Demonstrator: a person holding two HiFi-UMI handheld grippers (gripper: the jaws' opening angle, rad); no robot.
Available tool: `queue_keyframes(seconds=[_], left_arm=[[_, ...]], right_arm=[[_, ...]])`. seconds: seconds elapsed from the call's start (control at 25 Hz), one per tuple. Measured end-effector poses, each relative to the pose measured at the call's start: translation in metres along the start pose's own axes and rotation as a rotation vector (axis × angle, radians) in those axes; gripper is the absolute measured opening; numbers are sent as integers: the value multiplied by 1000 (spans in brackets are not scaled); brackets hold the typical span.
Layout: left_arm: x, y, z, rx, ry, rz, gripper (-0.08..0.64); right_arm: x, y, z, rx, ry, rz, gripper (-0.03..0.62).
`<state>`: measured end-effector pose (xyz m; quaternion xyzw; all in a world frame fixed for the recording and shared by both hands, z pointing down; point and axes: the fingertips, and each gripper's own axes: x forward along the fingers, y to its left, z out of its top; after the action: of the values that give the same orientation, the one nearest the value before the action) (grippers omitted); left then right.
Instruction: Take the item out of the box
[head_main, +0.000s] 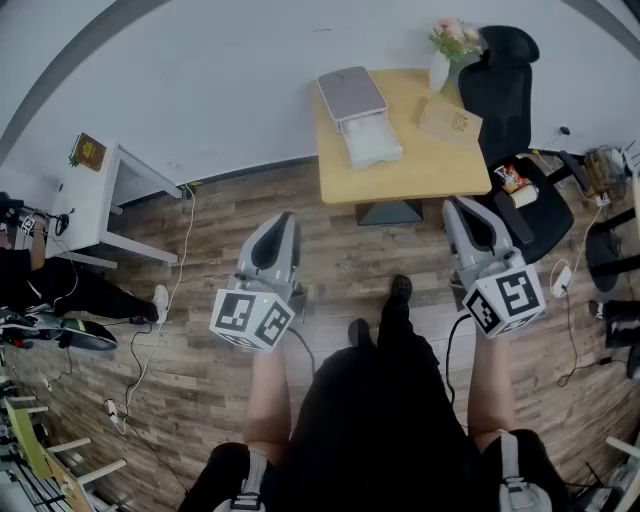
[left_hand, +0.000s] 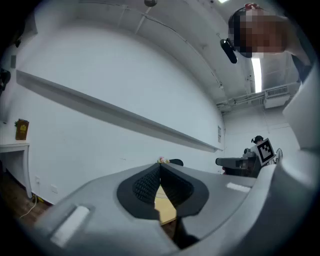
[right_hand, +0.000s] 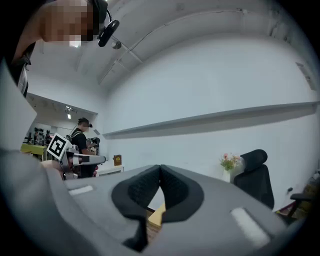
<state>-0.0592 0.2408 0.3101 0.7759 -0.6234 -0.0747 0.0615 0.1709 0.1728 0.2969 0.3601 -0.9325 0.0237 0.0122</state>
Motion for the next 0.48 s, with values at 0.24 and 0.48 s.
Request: queue_keyframes(seconds=[0.24,0.48], left_arm=[[-1,-1,2,6,2,-8,8],[2,-3,1,9,7,-17,8]], right_arm=[[1,10,2,-27,6,15,3],[1,10,0,-2,7,2,3]])
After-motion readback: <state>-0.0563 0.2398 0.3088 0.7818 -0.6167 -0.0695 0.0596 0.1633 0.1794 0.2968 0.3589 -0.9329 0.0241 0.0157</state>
